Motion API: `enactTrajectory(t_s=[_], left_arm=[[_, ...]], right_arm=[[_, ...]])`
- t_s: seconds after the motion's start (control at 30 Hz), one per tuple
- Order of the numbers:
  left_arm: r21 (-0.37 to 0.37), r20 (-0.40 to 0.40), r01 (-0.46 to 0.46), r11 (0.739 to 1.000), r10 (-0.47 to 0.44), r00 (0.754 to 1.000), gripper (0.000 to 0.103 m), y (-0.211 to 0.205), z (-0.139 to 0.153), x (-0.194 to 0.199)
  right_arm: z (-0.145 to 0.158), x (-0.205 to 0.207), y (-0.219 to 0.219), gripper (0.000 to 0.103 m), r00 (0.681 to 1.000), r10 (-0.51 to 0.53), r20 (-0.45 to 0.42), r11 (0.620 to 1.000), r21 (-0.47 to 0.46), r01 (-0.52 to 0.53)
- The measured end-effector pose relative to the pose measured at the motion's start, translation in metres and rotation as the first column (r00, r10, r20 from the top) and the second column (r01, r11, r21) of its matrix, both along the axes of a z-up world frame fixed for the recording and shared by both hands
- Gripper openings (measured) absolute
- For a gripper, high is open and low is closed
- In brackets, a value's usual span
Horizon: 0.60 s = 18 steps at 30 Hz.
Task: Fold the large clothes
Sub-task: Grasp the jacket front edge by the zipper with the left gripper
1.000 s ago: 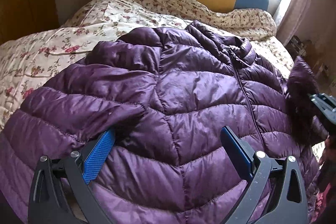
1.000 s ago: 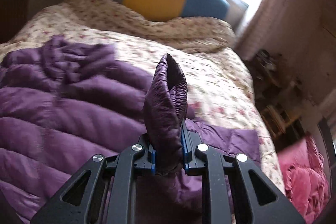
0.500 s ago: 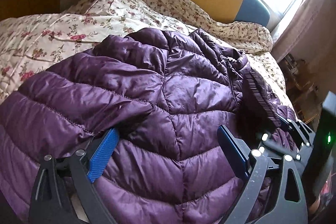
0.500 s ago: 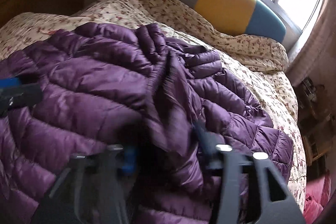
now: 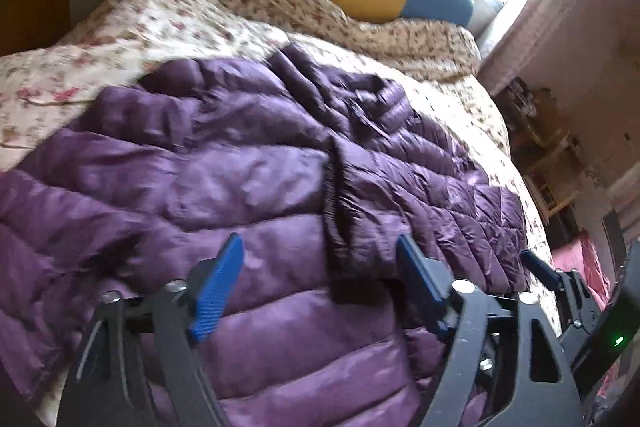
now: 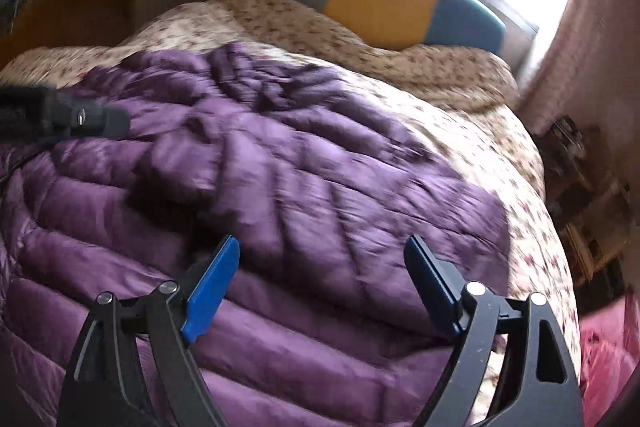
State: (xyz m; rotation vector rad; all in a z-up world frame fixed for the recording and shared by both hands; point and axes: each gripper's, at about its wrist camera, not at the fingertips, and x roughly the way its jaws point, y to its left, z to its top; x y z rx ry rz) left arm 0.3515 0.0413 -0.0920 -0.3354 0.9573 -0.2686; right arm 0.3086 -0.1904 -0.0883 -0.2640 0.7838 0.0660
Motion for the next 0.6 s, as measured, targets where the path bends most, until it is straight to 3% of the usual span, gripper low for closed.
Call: enactTrajectory(t_s=[0.07, 0.13, 0.2, 0.4, 0.6], left_arm=[[0.014, -0.023, 0.017, 1.000, -0.016, 1.000, 0.064, -0.013, -0.007, 0.007], [0.019, -0.053, 0.038, 0.999, -0.037, 0.998, 0.033, -0.023, -0.016, 0.013], [0.005, -0.062, 0.039, 0.999, -0.038, 0.997, 0.019, -0.025, -0.023, 0.016], [0.009, -0.028, -0.011, 1.000, 0.011, 1.000, 0.005, -0.008, -0.020, 0.009], [-0.014, -0.022, -0.043, 0.999, 0.042, 0.999, 0.005, 0.020, -0.016, 0.004]], right_arm=[[0.003, 0.003, -0.022, 0.086, 0.998, -0.061, -0.004, 0.998, 0.029, 0.061], [0.003, 0.010, -0.045, 0.086, 0.992, -0.128, -0.008, 0.990, 0.054, 0.128], [0.005, 0.015, -0.062, 0.086, 0.984, -0.179, -0.009, 0.981, 0.078, 0.179], [-0.006, 0.041, -0.097, 0.086, 0.958, -0.278, -0.076, 0.942, 0.172, 0.287], [-0.021, 0.064, -0.088, 0.088, 0.952, -0.278, -0.125, 0.934, 0.198, 0.299]])
